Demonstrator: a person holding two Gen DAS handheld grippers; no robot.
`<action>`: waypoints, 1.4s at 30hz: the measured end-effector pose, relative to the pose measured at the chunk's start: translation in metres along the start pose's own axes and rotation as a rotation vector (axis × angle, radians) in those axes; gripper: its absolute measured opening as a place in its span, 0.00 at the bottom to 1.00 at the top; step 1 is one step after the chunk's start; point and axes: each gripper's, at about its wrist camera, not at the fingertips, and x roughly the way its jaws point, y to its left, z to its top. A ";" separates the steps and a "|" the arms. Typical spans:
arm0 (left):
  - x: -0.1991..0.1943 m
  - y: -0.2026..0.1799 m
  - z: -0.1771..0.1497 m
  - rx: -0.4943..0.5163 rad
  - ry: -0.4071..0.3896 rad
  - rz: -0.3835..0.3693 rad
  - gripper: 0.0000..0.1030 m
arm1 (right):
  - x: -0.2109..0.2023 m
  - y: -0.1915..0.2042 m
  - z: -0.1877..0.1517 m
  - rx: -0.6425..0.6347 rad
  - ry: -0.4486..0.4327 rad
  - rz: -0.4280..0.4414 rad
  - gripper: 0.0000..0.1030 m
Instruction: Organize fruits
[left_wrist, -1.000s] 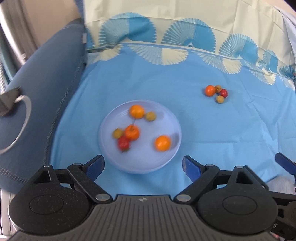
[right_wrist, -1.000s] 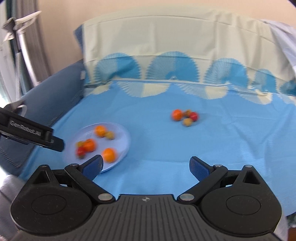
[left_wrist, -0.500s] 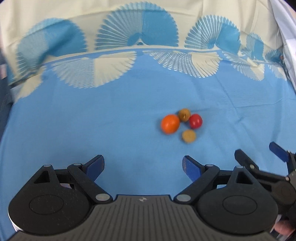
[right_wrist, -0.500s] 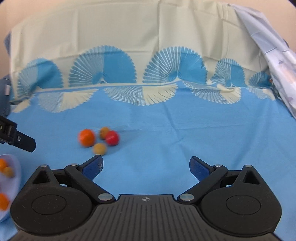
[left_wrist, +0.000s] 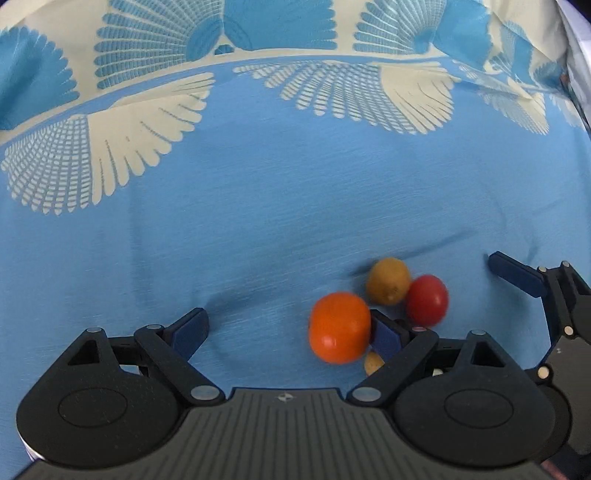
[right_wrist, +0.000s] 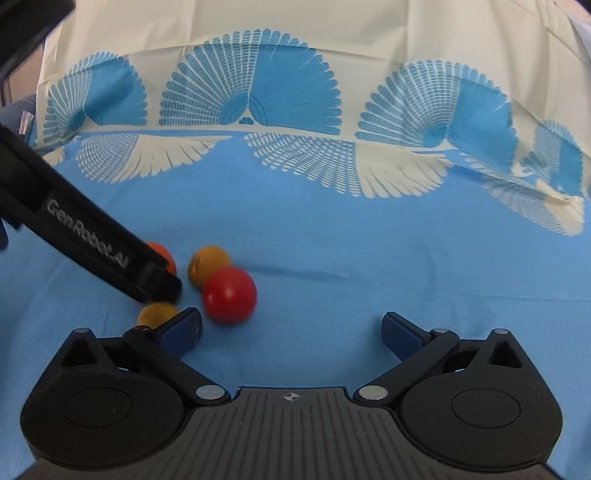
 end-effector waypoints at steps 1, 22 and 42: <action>0.000 -0.001 -0.001 0.014 -0.009 0.007 0.91 | 0.003 -0.001 0.002 0.018 -0.002 0.007 0.99; -0.070 -0.011 -0.032 0.019 -0.052 0.012 0.38 | -0.024 -0.031 0.003 0.135 -0.059 -0.039 0.30; -0.277 -0.006 -0.196 -0.066 -0.092 0.065 0.39 | -0.245 0.040 -0.023 0.261 0.007 0.168 0.30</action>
